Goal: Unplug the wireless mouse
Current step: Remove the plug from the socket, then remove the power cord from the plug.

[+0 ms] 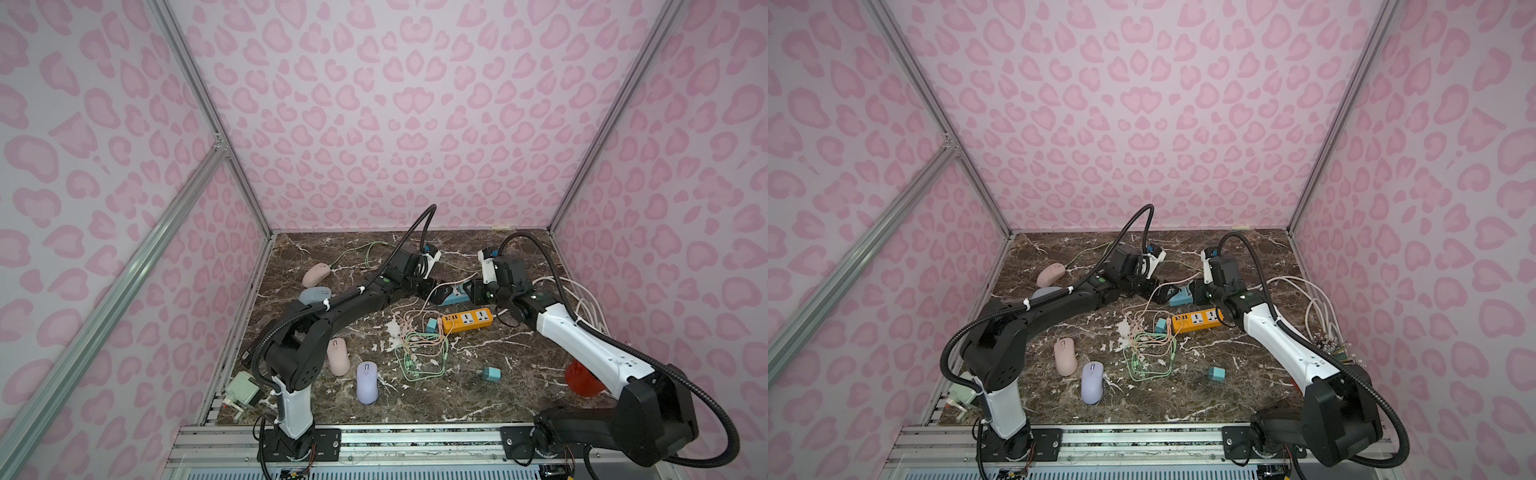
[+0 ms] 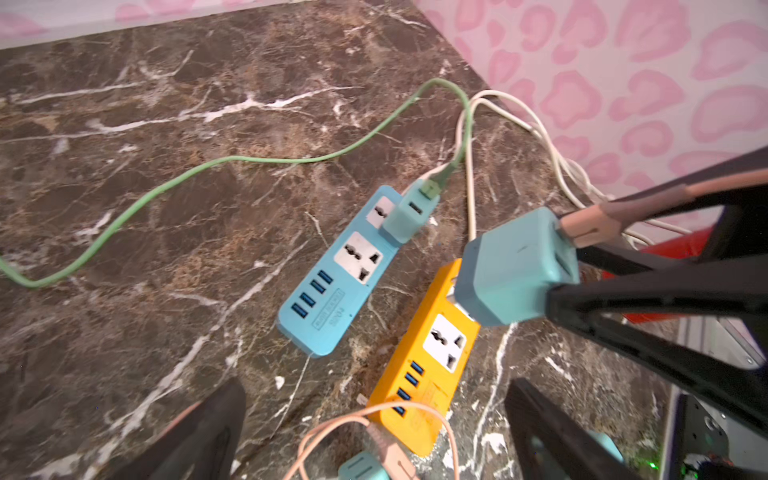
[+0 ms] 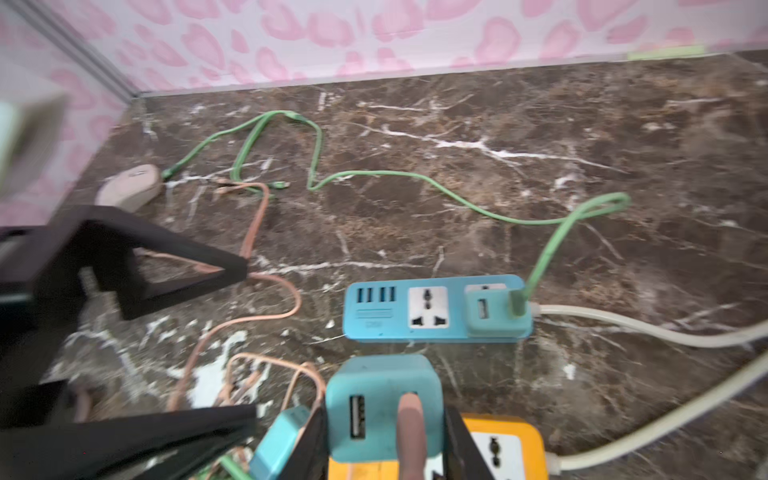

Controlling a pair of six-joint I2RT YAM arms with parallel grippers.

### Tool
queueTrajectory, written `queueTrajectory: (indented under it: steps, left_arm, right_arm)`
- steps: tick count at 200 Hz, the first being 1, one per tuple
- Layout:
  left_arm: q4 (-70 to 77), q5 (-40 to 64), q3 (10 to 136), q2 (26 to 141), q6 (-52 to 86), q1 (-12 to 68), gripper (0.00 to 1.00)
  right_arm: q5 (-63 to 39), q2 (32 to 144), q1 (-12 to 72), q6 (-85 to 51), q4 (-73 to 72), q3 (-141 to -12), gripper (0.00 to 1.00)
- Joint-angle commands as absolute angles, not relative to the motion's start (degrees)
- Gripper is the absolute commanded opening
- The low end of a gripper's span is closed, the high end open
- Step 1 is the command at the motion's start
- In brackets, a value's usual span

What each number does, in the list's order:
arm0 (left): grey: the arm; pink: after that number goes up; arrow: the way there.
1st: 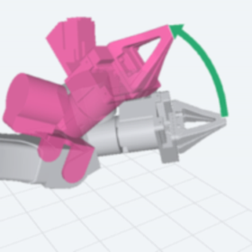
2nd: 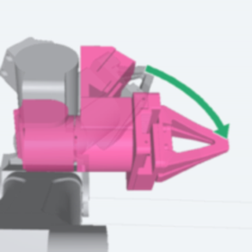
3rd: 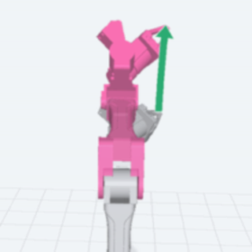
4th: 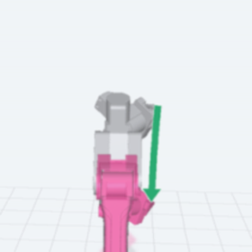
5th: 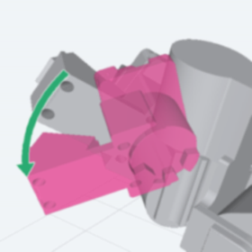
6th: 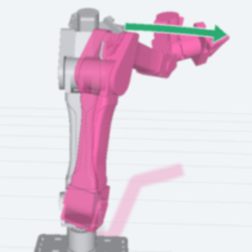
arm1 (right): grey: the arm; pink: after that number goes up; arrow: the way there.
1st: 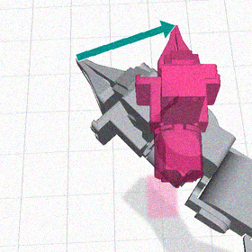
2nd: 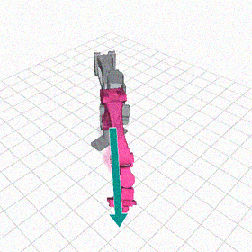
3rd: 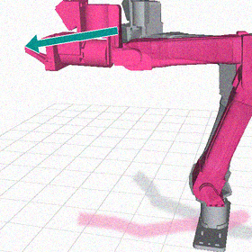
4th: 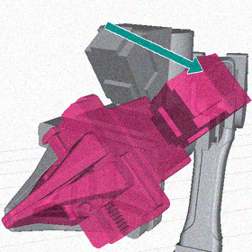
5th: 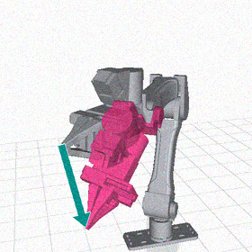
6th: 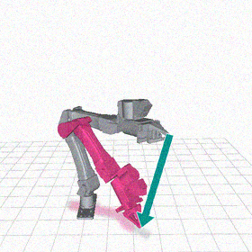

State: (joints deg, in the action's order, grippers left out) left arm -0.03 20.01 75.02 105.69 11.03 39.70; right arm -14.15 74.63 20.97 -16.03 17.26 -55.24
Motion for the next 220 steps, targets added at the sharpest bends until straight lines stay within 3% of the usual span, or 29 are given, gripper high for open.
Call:
queueTrajectory:
  steps: [1,34,49,71,108,133,142,172,184,194,201,211,220]
  left_arm:
    - [14.6,25.9,69.9,103.8,6.6,39.6,0.99]
    - [42.1,25.3,53.6,100.1,2.7,40.1,0.97]
    - [42.9,27.0,52.7,99.4,1.7,40.1,1.00]
    - [42.8,28.8,52.9,98.9,1.5,40.2,0.93]
    - [45.0,34.3,51.9,97.5,-0.3,40.5,0.72]
    - [40.1,33.1,53.3,97.3,-2.5,40.7,0.40]
    - [38.1,32.9,53.8,97.4,-3.3,40.7,0.33]
    - [37.0,32.7,53.9,97.3,-3.8,40.8,0.29]
    - [36.0,32.5,54.3,97.1,-4.1,40.8,0.05]
    - [34.2,32.3,54.9,97.1,-4.5,40.9,0.03]
    - [32.9,32.3,55.4,97.1,-4.9,40.9,0.03]
    - [31.7,32.0,55.8,97.0,-5.0,40.9,0.03]
    - [31.6,31.8,55.8,96.9,-5.1,40.9,0.03]
  right_arm:
    - [-27.2,73.0,20.9,-16.8,18.1,-55.7,0.15]
    - [-33.0,70.9,21.0,-16.8,20.0,-56.4,0.16]
    - [-35.0,70.8,20.9,-16.8,20.6,-56.6,0.16]
    - [-38.0,71.5,20.9,-17.8,20.6,-56.8,0.17]
    - [-39.1,72.1,20.9,-19.0,19.9,-56.6,0.17]
    - [-41.4,72.2,20.9,-20.0,18.8,-56.7,0.16]
    - [-41.9,72.3,20.8,-20.2,18.7,-56.8,0.16]
    - [-43.4,72.2,20.6,-21.3,17.7,-56.9,0.17]
    - [-43.9,72.3,20.4,-21.7,17.2,-56.9,0.17]
    - [-43.8,72.4,20.3,-21.8,17.2,-57.0,0.17]
    - [-43.6,72.3,20.3,-21.7,17.4,-57.2,0.21]
    - [-42.5,72.4,19.9,-21.1,18.2,-57.6,0.41]
    - [-40.7,72.3,19.7,-20.7,19.2,-58.2,0.53]
